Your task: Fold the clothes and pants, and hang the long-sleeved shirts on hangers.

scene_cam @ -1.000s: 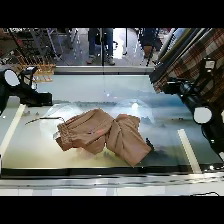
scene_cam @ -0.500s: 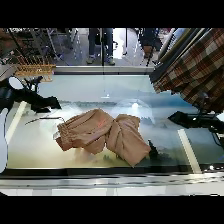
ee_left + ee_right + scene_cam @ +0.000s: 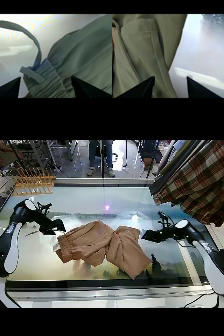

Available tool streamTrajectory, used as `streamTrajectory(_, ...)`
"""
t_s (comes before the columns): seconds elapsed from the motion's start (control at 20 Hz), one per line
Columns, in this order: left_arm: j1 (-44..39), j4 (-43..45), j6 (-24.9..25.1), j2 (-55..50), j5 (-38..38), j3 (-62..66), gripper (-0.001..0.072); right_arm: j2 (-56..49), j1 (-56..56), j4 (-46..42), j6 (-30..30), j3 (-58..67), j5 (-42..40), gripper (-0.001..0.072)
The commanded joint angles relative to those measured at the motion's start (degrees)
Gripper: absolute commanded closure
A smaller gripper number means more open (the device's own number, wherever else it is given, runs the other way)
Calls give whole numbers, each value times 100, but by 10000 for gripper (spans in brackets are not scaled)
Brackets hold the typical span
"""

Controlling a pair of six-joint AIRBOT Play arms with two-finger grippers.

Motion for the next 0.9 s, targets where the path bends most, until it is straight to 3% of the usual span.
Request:
streamTrajectory(0.0,-26,85,63,-205,-149,0,-4,-638,361,-20,-2,444,90,226)
streamTrajectory(0.2,-142,72,52,-310,-382,0,17,-817,686,-203,0,474,87,227)
streamTrajectory(0.3,-249,61,-7,-385,-527,0,37,-841,835,-245,2,474,-13,285)
streamTrajectory(0.35,-313,61,-4,-422,-621,0,212,-839,890,-240,15,476,-116,441)
streamTrajectory(0.4,-367,59,11,-439,-719,0,690,-837,911,-243,125,483,-195,703)
streamTrajectory(0.7,-90,-529,426,387,-922,127,692,107,570,-1453,802,1416,994,696)
streamTrajectory(0.85,496,-1770,426,1296,-927,551,692,1248,214,-1945,1121,2105,1587,696)
